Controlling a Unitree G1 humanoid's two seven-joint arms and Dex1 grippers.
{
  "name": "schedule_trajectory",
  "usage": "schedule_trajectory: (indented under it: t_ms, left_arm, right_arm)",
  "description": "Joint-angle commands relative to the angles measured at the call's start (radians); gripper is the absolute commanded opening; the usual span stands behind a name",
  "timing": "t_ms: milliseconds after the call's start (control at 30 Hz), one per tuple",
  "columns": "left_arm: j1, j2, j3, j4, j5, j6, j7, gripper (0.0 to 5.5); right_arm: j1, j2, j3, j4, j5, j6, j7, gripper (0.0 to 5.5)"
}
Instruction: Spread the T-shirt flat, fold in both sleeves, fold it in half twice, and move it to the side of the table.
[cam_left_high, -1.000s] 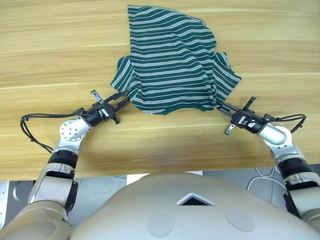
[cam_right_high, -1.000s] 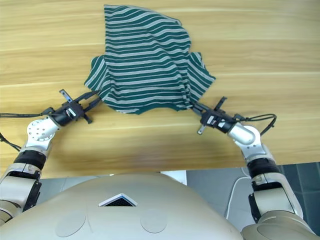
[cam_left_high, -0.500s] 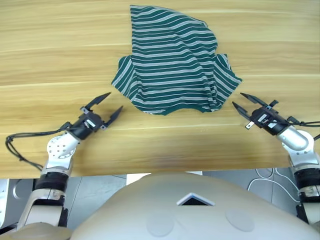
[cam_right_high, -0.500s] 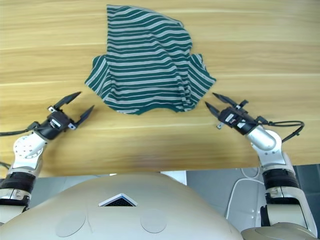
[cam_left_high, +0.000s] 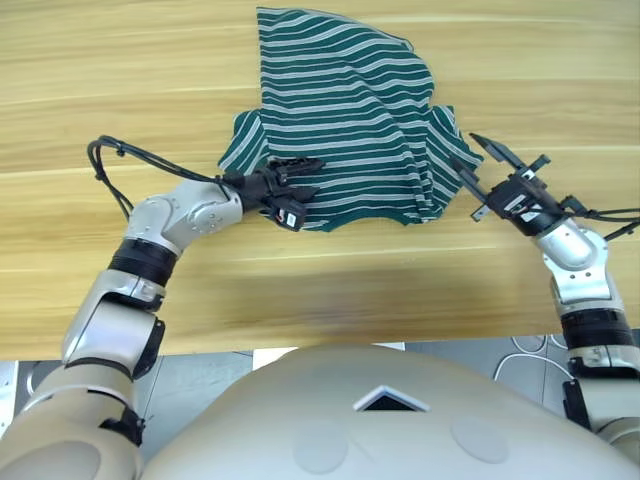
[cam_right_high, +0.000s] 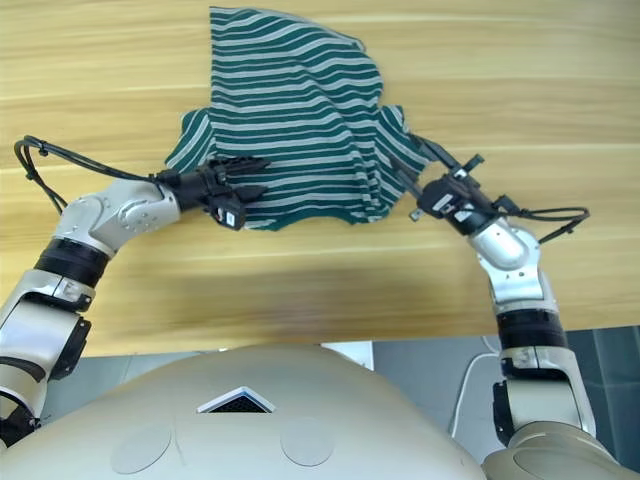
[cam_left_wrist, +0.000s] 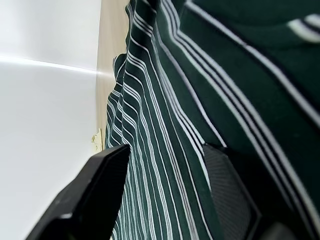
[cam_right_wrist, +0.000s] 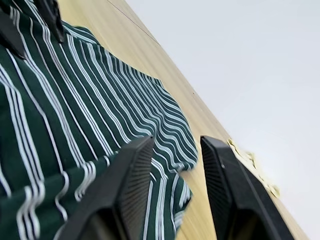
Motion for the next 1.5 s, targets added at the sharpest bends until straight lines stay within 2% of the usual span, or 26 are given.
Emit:
schedule_trajectory:
  t_ms: [33,133,233,333,433,500,633,833,967,1067,1167,1300,1500]
  left_arm:
    - [0.010,0.023,-0.076,0.203,0.004,-0.047,-0.011,2.74]
    - [0.071,0.059,-0.093,0.236,-0.115,-0.132,-0.071,2.74]
    - [0.188,0.145,-0.107,0.190,-0.255,-0.185,-0.147,2.74]
    - [0.413,0.321,-0.099,-0.003,-0.441,-0.167,-0.228,2.74]
    - [0.633,0.488,-0.011,-0.149,-0.596,-0.113,-0.205,2.74]
    - [0.637,0.520,0.060,-0.118,-0.641,-0.090,-0.180,2.74]
    - [0.572,0.495,0.146,-0.098,-0.670,-0.076,-0.161,2.74]
    - [0.556,0.380,0.143,-0.367,-0.848,-0.128,-0.200,2.74]
    - [0.658,0.438,0.083,-0.598,-0.931,-0.110,-0.299,2.74]
    - [0.690,0.445,0.131,-0.690,-0.986,-0.102,-0.302,2.74]
    - [0.621,0.335,0.194,-0.708,-1.066,-0.083,-0.243,2.74]
    - [0.515,0.161,0.235,-0.614,-1.054,-0.039,-0.183,2.74]
    - [0.500,0.078,0.240,-0.579,-1.038,-0.027,-0.218,2.74]
  right_arm:
    - [-0.042,0.016,0.016,-0.015,-0.037,0.008,0.001,1.74]
    - [-0.065,0.022,0.024,-0.007,-0.049,0.010,0.002,1.74]
    - [-0.103,0.028,0.032,0.003,-0.058,0.016,0.006,1.74]
    - [-0.146,0.028,0.011,0.024,-0.062,0.030,-0.014,1.74]
    - [-0.226,0.036,-0.032,0.106,-0.092,0.072,-0.091,1.74]
    - [-0.262,0.043,-0.034,0.151,-0.112,0.084,-0.122,1.74]
    - [-0.336,0.070,0.008,0.230,-0.160,0.063,-0.143,1.74]
    - [-0.311,0.057,0.048,0.254,-0.269,0.043,-0.203,1.74]
    - [-0.321,0.088,0.099,0.225,-0.362,0.051,-0.250,1.74]
    - [-0.448,0.164,0.166,0.316,-0.466,0.135,-0.319,1.74]
    - [-0.608,0.287,0.229,0.474,-0.517,0.222,-0.364,1.74]
    - [-0.848,0.416,0.258,0.824,-0.528,0.409,-0.387,1.74]
    - [-0.811,0.410,0.281,0.993,-0.507,0.452,-0.293,1.74]
